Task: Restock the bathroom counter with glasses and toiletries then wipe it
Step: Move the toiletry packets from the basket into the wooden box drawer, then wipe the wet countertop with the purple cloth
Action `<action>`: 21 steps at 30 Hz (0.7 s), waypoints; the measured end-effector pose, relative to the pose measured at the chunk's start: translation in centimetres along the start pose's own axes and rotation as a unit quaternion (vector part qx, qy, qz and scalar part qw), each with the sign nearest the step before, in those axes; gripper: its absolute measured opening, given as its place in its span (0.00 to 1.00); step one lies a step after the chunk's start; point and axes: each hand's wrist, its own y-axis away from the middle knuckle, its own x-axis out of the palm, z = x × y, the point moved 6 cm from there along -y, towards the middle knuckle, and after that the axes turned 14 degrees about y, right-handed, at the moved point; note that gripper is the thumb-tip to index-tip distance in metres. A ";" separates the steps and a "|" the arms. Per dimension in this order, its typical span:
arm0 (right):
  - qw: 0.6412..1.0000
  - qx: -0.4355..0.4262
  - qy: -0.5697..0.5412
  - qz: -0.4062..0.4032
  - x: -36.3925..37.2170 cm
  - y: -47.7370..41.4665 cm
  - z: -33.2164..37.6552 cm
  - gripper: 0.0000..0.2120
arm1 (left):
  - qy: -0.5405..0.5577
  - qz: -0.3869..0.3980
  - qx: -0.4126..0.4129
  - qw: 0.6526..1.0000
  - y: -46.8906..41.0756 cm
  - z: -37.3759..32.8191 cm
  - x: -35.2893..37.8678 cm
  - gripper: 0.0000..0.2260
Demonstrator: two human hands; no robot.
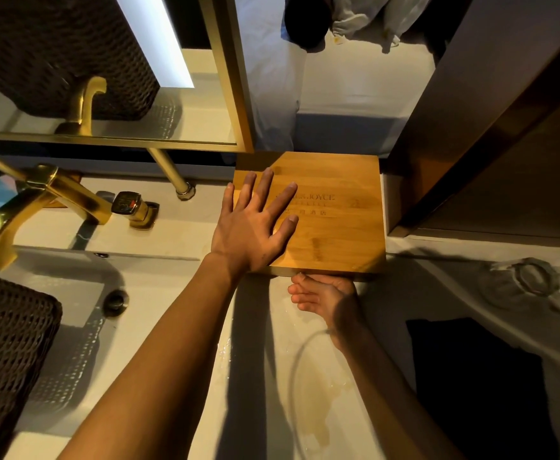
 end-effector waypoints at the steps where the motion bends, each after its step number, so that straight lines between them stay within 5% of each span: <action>1: 1.000 -0.010 0.017 -0.013 -0.1 0.1 -0.1 0.14 | 0.000 0.001 0.000 1.000 0.0 0.0 0.0 0.27; 8: 0.907 -0.195 0.311 -0.208 -2.9 3.3 -1.0 0.16 | 0.021 -0.004 -0.001 1.000 0.3 -0.2 -0.4 0.27; 12: 0.808 -0.284 0.407 -0.318 -8.6 7.7 -3.2 0.13 | -0.003 -0.027 0.020 0.999 0.8 -0.4 -0.7 0.25; 17: 0.663 -0.178 0.619 -0.383 -18.0 10.7 -8.8 0.32 | 0.015 -0.030 0.025 0.999 2.9 -0.7 -0.8 0.25; 21: 0.641 -0.084 0.682 -0.342 -20.1 10.1 -13.0 0.40 | 0.079 -0.011 0.011 0.997 8.7 -0.7 -0.1 0.25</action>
